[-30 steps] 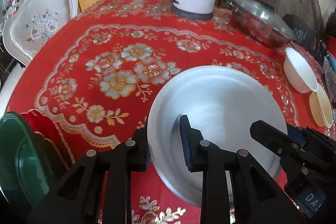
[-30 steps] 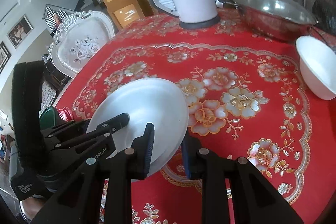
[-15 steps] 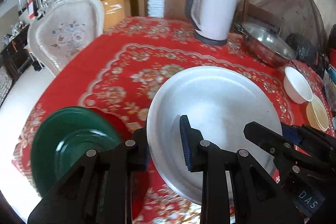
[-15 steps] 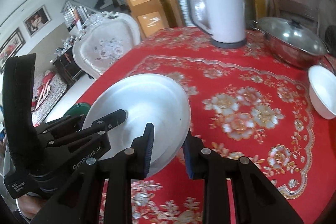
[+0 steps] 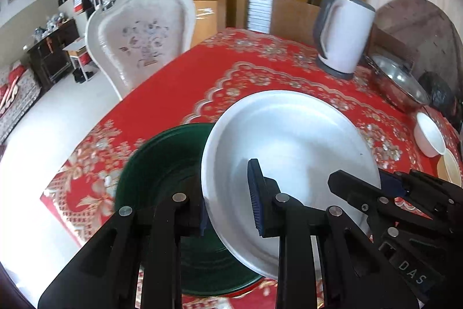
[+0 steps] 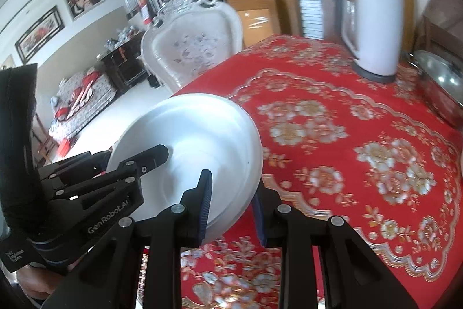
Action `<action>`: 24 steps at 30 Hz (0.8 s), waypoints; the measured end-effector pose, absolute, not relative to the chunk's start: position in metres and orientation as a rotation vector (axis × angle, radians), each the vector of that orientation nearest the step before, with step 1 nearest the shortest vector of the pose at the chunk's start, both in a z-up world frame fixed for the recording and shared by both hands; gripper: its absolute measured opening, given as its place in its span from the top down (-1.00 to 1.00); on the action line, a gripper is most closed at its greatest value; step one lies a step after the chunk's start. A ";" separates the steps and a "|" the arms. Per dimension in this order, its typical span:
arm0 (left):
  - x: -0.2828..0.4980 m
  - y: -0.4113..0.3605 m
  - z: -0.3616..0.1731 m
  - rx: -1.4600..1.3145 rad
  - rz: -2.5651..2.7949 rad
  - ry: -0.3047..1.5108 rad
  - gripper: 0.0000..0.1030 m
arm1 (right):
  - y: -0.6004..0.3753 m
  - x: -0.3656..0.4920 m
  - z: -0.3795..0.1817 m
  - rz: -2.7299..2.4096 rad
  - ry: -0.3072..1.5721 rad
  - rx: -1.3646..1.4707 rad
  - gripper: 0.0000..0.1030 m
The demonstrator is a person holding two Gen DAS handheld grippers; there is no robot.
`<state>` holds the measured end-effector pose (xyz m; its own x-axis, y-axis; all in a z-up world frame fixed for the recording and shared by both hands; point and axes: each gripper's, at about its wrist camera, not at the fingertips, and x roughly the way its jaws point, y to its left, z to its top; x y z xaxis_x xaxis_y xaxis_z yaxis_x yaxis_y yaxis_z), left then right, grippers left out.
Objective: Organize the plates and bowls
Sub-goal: 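Carry the white plate with the left tool and lower it into the green bowl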
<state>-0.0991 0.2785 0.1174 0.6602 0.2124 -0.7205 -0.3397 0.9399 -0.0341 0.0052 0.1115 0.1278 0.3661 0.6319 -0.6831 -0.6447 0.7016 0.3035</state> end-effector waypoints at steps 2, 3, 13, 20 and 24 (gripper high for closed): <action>-0.105 0.286 0.115 -0.183 0.324 0.793 0.53 | 0.122 0.001 0.127 0.834 0.872 -0.035 0.47; -0.108 0.289 0.113 -0.189 0.327 0.797 0.53 | 0.126 -0.001 0.126 0.841 0.873 -0.041 0.47; -0.123 0.315 0.092 -0.240 0.357 0.831 0.53 | 0.159 -0.017 0.116 0.879 0.904 -0.109 0.47; -0.126 0.322 0.086 -0.254 0.365 0.838 0.53 | 0.170 -0.023 0.113 0.884 0.915 -0.131 0.47; -0.127 0.324 0.084 -0.260 0.364 0.838 0.53 | 0.173 -0.024 0.113 0.882 0.917 -0.138 0.47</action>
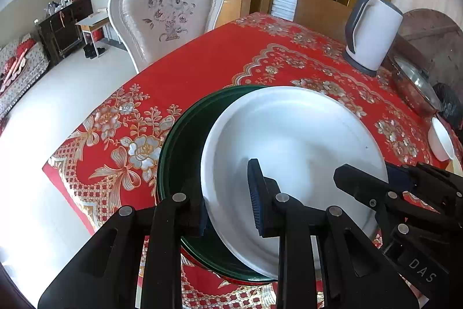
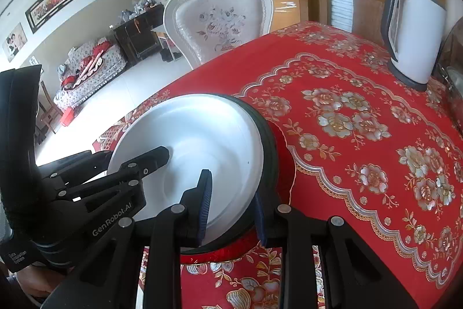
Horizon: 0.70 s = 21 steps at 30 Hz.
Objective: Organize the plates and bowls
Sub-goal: 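Carry the white plate with the left tool and lower it into the green bowl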
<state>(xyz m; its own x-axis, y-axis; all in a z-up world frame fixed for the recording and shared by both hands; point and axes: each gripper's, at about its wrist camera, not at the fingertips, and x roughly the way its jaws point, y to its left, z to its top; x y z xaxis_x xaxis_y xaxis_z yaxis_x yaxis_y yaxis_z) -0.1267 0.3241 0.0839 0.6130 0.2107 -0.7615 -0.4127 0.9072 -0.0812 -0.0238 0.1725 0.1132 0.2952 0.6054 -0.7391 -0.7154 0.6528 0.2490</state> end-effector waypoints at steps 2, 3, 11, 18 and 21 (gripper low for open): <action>-0.127 0.324 0.084 -0.259 0.365 0.836 0.53 | 0.173 -0.024 0.114 0.881 0.916 -0.140 0.47; -0.127 0.324 0.084 -0.259 0.365 0.836 0.53 | 0.174 -0.024 0.114 0.880 0.915 -0.140 0.47; -0.125 0.327 0.075 -0.249 0.380 0.863 0.53 | 0.180 -0.024 0.106 0.880 0.943 -0.160 0.47; -0.120 0.330 0.064 -0.220 0.404 0.888 0.53 | 0.188 -0.026 0.095 0.873 0.963 -0.206 0.46; -0.119 0.329 0.062 -0.217 0.406 0.893 0.53 | 0.191 -0.026 0.097 0.863 0.947 -0.223 0.47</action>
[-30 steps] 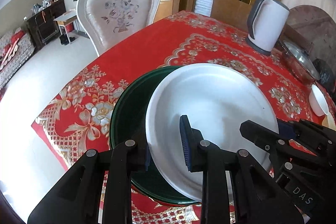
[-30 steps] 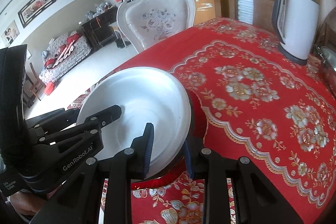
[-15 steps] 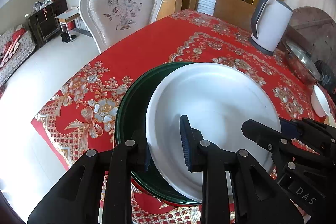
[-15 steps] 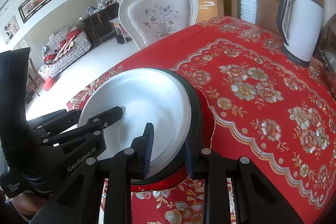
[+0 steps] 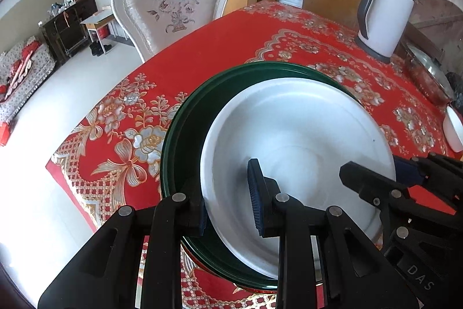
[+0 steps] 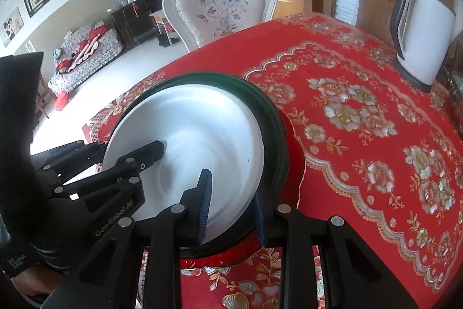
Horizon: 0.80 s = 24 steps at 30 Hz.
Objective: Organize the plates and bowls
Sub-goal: 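Carry the white plate with the left tool and lower it into the green bowl, then open the left tool to release the white plate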
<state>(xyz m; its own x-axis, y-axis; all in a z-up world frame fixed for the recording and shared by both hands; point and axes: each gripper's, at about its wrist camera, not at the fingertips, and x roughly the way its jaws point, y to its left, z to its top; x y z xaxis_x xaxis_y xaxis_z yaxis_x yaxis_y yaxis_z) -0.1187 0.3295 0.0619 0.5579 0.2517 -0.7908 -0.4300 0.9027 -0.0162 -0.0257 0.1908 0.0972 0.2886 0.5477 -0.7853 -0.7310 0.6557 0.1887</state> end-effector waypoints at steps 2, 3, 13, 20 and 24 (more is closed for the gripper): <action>-0.118 0.329 0.062 -0.209 0.411 0.888 0.53 | 0.193 -0.026 0.099 0.851 0.937 -0.244 0.46; -0.118 0.330 0.062 -0.208 0.413 0.886 0.53 | 0.194 -0.025 0.099 0.849 0.935 -0.248 0.46; -0.120 0.328 0.074 -0.177 0.433 0.829 0.24 | 0.202 -0.027 0.094 0.853 0.935 -0.291 0.46; -0.125 0.337 0.087 -0.200 0.439 0.778 0.24 | 0.203 -0.027 0.093 0.814 0.916 -0.324 0.46; -0.126 0.339 0.087 -0.216 0.431 0.781 0.24 | 0.201 -0.024 0.093 0.834 0.925 -0.292 0.46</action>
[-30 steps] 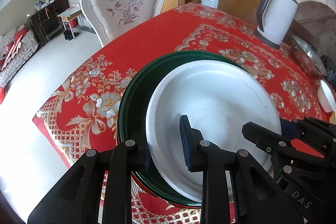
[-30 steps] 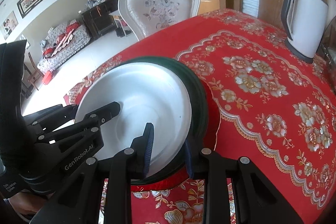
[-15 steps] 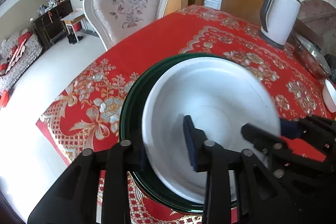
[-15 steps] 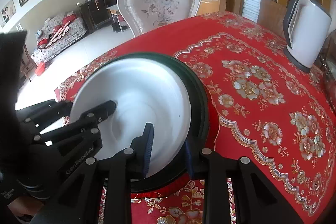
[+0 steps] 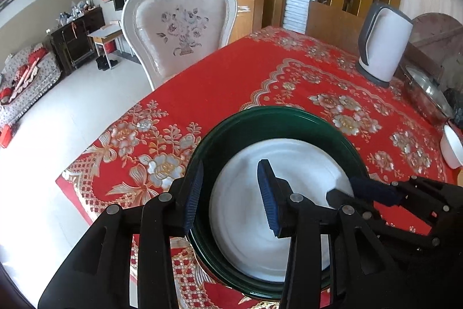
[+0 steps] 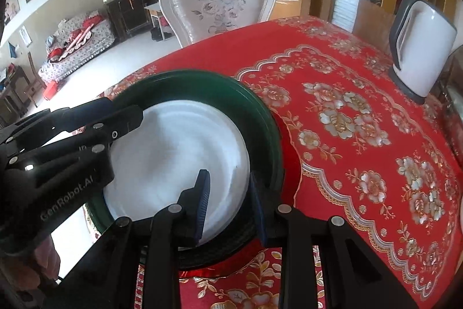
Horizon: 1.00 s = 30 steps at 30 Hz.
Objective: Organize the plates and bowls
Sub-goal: 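Open the left tool to release the white plate, then move the left tool to the white foam plate beside the cream bowl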
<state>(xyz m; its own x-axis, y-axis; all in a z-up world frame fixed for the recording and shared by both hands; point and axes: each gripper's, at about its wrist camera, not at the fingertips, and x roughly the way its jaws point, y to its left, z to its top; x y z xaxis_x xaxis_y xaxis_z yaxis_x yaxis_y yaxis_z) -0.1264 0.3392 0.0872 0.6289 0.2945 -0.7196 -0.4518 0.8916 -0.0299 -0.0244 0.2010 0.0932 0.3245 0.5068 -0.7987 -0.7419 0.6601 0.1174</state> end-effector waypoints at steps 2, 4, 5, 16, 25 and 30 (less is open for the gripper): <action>-0.127 0.339 0.086 -0.223 0.427 0.784 0.24 | 0.198 -0.024 0.098 0.845 0.908 -0.247 0.46; -0.126 0.337 0.086 -0.222 0.423 0.789 0.24 | 0.194 -0.023 0.103 0.847 0.895 -0.216 0.45; -0.126 0.335 0.087 -0.222 0.417 0.788 0.24 | 0.193 -0.022 0.105 0.847 0.890 -0.210 0.45; -0.104 0.281 0.095 -0.180 0.300 0.787 0.24 | 0.148 -0.011 0.120 0.794 0.864 -0.120 0.16; -0.064 0.204 0.103 -0.108 0.150 0.800 0.02 | 0.071 0.018 0.125 0.652 0.864 -0.038 0.15; -0.034 0.151 0.102 -0.069 0.053 0.828 0.02 | 0.016 0.036 0.122 0.556 0.873 0.026 0.15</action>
